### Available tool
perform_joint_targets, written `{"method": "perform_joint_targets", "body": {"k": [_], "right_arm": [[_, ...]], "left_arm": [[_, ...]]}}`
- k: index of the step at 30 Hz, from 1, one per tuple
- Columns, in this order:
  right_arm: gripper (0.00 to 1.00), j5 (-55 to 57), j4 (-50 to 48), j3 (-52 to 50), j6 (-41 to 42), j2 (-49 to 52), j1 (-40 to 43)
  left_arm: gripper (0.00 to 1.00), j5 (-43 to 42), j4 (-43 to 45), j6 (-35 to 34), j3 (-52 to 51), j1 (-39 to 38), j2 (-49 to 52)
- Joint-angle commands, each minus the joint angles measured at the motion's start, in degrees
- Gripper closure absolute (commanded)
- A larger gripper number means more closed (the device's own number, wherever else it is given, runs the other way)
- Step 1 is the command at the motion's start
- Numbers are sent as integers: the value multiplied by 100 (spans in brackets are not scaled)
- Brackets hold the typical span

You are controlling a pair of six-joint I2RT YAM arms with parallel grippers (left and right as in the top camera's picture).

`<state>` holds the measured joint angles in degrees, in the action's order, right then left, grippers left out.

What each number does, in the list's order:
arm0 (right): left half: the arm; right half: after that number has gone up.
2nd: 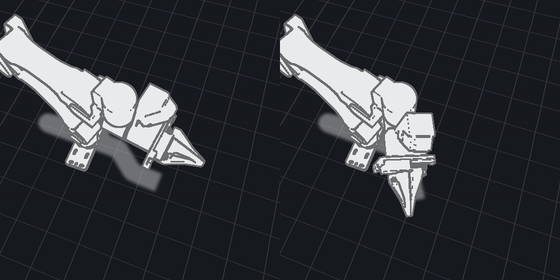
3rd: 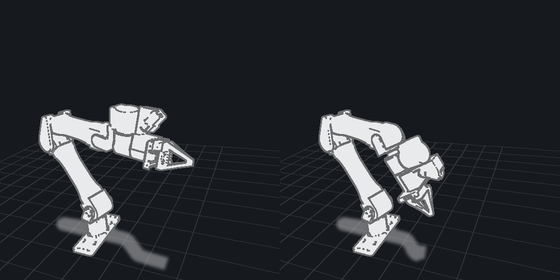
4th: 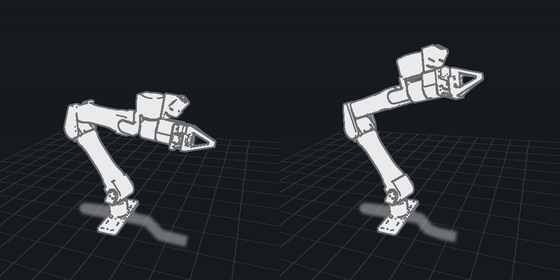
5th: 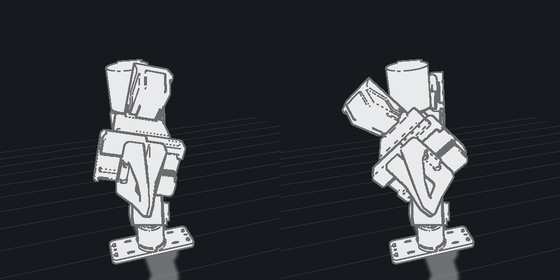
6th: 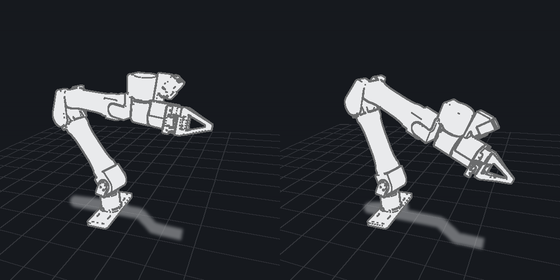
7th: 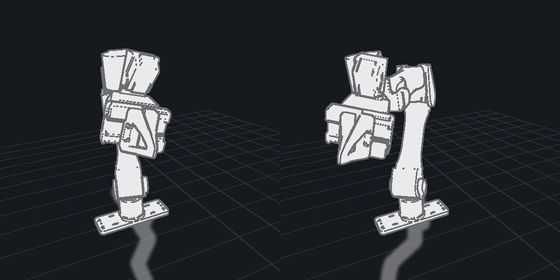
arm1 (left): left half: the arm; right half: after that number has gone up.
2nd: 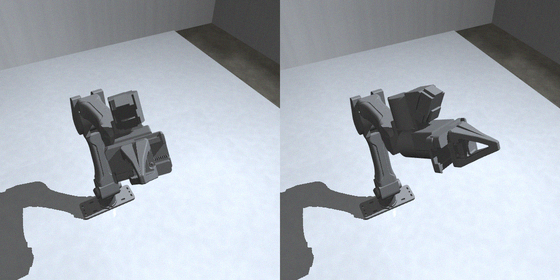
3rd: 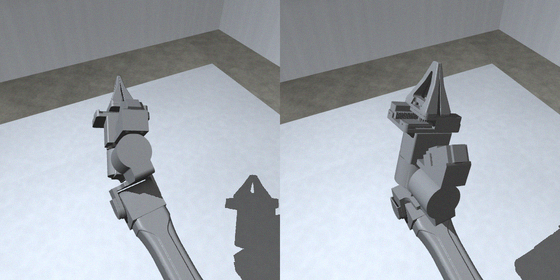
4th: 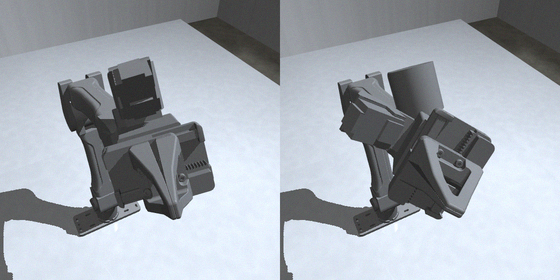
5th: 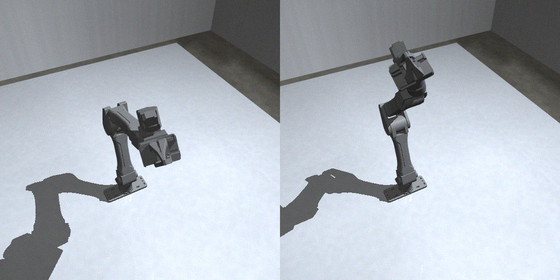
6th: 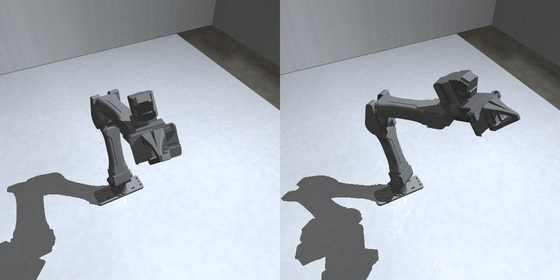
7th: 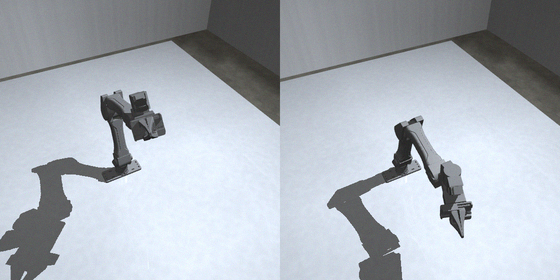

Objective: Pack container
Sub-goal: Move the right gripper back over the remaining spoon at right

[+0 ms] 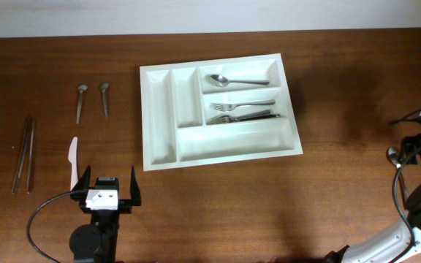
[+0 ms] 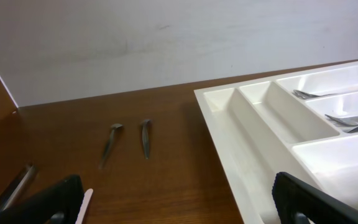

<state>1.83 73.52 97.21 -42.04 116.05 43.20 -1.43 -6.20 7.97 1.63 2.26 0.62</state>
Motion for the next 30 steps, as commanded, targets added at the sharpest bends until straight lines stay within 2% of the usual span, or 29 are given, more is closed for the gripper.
{"method": "perform_joint_targets", "body": {"k": [1, 9, 11, 17, 20, 26, 30], "right_arm": [[1, -55, -59, -70, -20, 304, 0], [1, 131, -111, -79, -98, 544, 4], [3, 140, -107, -79, -4, 540, 7], [1, 15, 146, -79, 501, 343, -7], [1, -190, 411, -79, 542, 42, -4], [1, -295, 566, -79, 1340, -872, -7], [1, -133, 732, -81, 1386, -1672, -9]], "left_arm": [[1, 22, 2, 92, -31, -24, -33], [1, 22, 2, 92, -31, -24, -33], [1, 22, 2, 92, -31, -24, -33], [1, 22, 2, 92, -31, -24, -33], [1, 22, 2, 92, -31, -24, -33], [1, 22, 2, 92, -31, -24, -33], [1, 22, 2, 92, -31, -24, -33]]}}
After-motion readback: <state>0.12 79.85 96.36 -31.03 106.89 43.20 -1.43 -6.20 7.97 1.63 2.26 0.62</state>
